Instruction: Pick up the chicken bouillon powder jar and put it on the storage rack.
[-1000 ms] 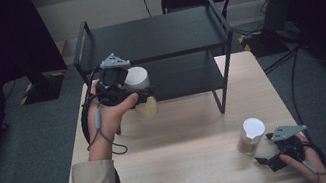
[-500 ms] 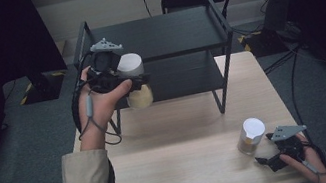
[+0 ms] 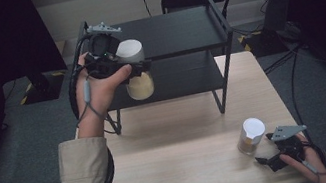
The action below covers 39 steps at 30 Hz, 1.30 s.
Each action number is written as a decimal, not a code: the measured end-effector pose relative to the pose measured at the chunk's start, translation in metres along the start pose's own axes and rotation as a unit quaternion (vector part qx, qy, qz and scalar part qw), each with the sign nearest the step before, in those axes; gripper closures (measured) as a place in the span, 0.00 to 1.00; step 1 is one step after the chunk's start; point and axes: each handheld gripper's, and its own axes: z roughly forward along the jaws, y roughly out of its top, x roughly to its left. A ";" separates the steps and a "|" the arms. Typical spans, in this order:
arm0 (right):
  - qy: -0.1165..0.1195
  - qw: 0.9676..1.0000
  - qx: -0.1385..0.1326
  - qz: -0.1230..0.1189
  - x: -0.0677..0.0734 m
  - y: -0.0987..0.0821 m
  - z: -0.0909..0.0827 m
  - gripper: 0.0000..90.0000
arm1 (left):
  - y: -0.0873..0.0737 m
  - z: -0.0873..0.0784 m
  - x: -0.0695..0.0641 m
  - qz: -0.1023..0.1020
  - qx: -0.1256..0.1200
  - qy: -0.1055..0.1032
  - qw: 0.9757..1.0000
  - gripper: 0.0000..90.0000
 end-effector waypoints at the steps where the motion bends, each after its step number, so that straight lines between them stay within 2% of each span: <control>1: 0.000 1.000 0.000 0.000 0.000 0.000 0.000 0.00 | 0.003 0.000 0.000 0.001 0.001 0.000 1.000 0.39; 9: 0.000 1.000 0.000 0.000 0.000 0.000 0.000 0.00 | 0.015 0.000 0.003 -0.007 -0.004 0.003 1.000 0.39; 21: 0.000 1.000 0.000 0.000 0.000 0.000 0.000 0.00 | 0.032 0.000 0.003 -0.007 -0.001 0.007 1.000 0.39; 29: 0.000 1.000 0.000 0.000 0.000 0.000 0.000 0.00 | 0.041 0.003 0.008 -0.009 -0.004 0.007 1.000 0.39; 39: 0.000 1.000 0.000 0.000 0.000 0.000 0.000 0.00 | 0.050 0.011 0.016 -0.020 -0.002 0.020 1.000 0.39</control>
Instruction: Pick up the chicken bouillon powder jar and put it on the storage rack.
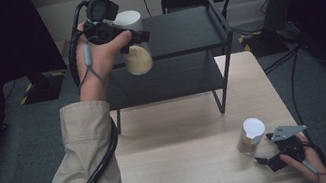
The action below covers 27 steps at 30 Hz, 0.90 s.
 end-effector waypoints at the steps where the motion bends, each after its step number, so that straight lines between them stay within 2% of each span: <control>1: 0.000 1.000 0.000 0.000 0.000 0.000 0.000 0.00 | 0.002 0.002 0.002 -0.001 0.003 0.002 1.000 0.39; 9: 0.000 1.000 0.000 0.000 0.000 0.000 0.000 0.00 | 0.008 0.005 0.005 -0.006 0.001 0.015 1.000 0.39; 27: 0.000 1.000 0.000 0.000 0.000 0.000 0.000 0.00 | 0.022 0.025 0.011 -0.020 0.002 0.048 0.999 0.39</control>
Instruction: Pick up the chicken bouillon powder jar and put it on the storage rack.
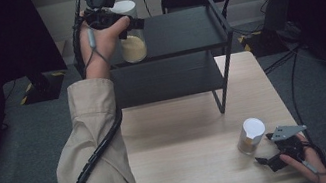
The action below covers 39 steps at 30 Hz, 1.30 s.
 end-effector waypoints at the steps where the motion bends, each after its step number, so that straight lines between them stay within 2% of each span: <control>1: 0.000 1.000 0.000 0.000 0.000 0.000 0.000 0.00 | 0.000 0.001 0.001 -0.001 -0.001 0.001 1.000 0.39; 9: 0.000 1.000 0.000 -0.001 0.000 0.000 0.000 0.00 | 0.002 0.013 0.004 -0.010 -0.011 0.009 1.000 0.39; 12: 0.000 1.000 0.000 -0.001 0.000 0.000 0.000 0.00 | 0.001 0.014 0.005 -0.016 -0.016 0.009 1.000 0.39; 20: 0.000 1.000 0.000 0.000 0.000 0.000 0.000 0.00 | -0.003 0.013 0.006 -0.008 -0.017 0.006 1.000 0.39; 29: 0.000 1.000 0.000 0.000 0.000 0.000 0.000 0.00 | -0.007 0.013 0.006 -0.018 -0.023 0.004 1.000 0.37; 31: 0.000 1.000 0.000 0.000 0.000 0.000 0.000 0.00 | -0.008 0.015 0.005 -0.021 -0.024 0.004 0.999 0.29; 33: 0.000 1.000 0.000 0.000 0.000 0.000 0.000 0.00 | -0.010 0.016 0.001 -0.024 -0.022 0.014 0.999 0.22; 35: 0.000 1.000 0.000 0.000 0.000 0.000 0.000 0.00 | -0.013 0.015 0.001 -0.025 -0.026 0.011 0.999 0.14; 39: 0.000 1.000 0.000 0.000 0.000 0.000 0.000 0.00 | -0.017 0.015 -0.001 -0.027 -0.025 0.009 0.999 0.08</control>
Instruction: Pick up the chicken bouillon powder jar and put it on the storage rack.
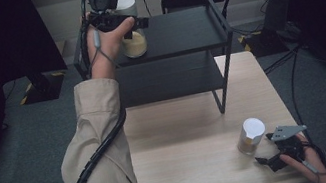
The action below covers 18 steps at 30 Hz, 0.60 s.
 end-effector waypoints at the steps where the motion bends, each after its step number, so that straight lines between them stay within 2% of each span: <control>1: 0.000 1.000 0.000 0.000 0.000 0.000 0.000 0.00 | -0.001 0.000 0.000 -0.002 -0.001 -0.001 1.000 0.07; 3: 0.000 1.000 0.000 0.000 0.000 0.000 0.000 0.00 | -0.004 -0.002 0.000 -0.007 -0.003 0.003 1.000 0.04; 5: 0.000 1.000 0.000 0.000 0.000 0.000 0.000 0.00 | -0.008 -0.004 0.002 -0.010 -0.009 -0.002 1.000 0.01; 9: 0.000 1.000 0.000 0.000 0.000 0.000 0.000 0.00 | -0.012 -0.007 0.002 -0.006 -0.010 0.001 1.000 0.01; 11: 0.000 1.000 0.000 0.000 0.000 0.000 0.000 0.00 | -0.016 -0.009 0.004 -0.013 -0.016 -0.006 1.000 0.01; 12: 0.000 1.000 0.000 0.000 0.000 0.000 0.000 0.00 | -0.017 -0.010 0.004 -0.015 -0.016 -0.003 1.000 0.01; 16: 0.000 1.000 0.000 0.000 0.000 0.000 0.000 0.00 | -0.023 -0.013 0.006 -0.014 -0.022 -0.015 1.000 0.01; 18: 0.000 1.000 0.000 0.000 0.000 0.000 0.000 0.00 | -0.025 -0.015 0.004 -0.012 -0.021 -0.013 1.000 0.01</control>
